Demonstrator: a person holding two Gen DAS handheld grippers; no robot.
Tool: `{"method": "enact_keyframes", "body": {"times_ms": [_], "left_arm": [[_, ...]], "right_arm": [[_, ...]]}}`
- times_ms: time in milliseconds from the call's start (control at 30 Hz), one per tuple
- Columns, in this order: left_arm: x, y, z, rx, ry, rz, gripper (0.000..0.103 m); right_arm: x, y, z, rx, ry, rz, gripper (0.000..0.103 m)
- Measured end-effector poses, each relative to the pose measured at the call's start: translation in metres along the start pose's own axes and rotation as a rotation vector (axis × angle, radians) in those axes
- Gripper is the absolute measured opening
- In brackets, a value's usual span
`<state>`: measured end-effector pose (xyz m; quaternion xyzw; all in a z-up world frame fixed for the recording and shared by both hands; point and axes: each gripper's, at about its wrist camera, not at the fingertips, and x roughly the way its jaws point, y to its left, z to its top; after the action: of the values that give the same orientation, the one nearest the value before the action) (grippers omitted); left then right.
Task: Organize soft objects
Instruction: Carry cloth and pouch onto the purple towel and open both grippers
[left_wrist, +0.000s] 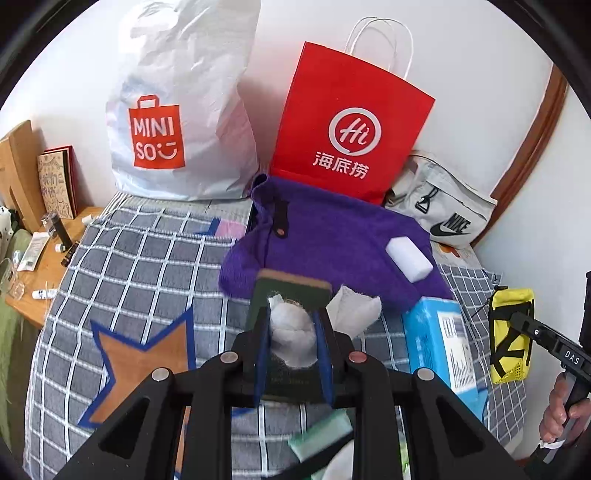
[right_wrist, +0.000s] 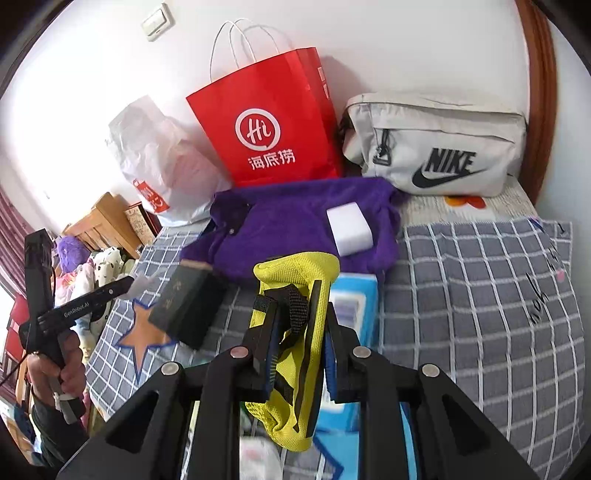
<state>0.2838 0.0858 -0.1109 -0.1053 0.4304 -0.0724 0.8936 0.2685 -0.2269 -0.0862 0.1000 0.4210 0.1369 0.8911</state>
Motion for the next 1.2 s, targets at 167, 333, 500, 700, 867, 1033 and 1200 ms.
{"method": "enact_keyframes", "body": {"times_ms": [167,333,500,700,867,1033,1200], "left_arm": [[0.021,-0.002,0.02,0.007,0.002,0.003,0.022],[0.046,-0.006,0.043,0.028,0.005,0.003,0.022],[0.074,-0.005,0.063,0.035,0.017,0.011,0.022],[0.103,-0.001,0.08,0.025,0.034,0.008,0.022],[0.133,0.001,0.081,0.021,0.091,0.008,0.023],[0.157,0.005,0.079,0.006,0.16,0.011,0.023],[0.167,0.013,0.076,-0.024,0.196,0.013,0.024]], "right_arm": [[0.025,-0.007,0.024,0.008,-0.009,0.004,0.021],[0.055,-0.014,0.046,0.014,-0.006,0.011,0.021],[0.084,-0.018,0.067,0.01,-0.001,0.016,0.021],[0.117,-0.023,0.089,0.004,0.016,0.017,0.021],[0.144,-0.02,0.091,-0.012,0.061,0.023,0.021],[0.17,-0.017,0.091,-0.028,0.113,0.028,0.022],[0.188,-0.015,0.089,-0.045,0.168,0.02,0.023]]}}
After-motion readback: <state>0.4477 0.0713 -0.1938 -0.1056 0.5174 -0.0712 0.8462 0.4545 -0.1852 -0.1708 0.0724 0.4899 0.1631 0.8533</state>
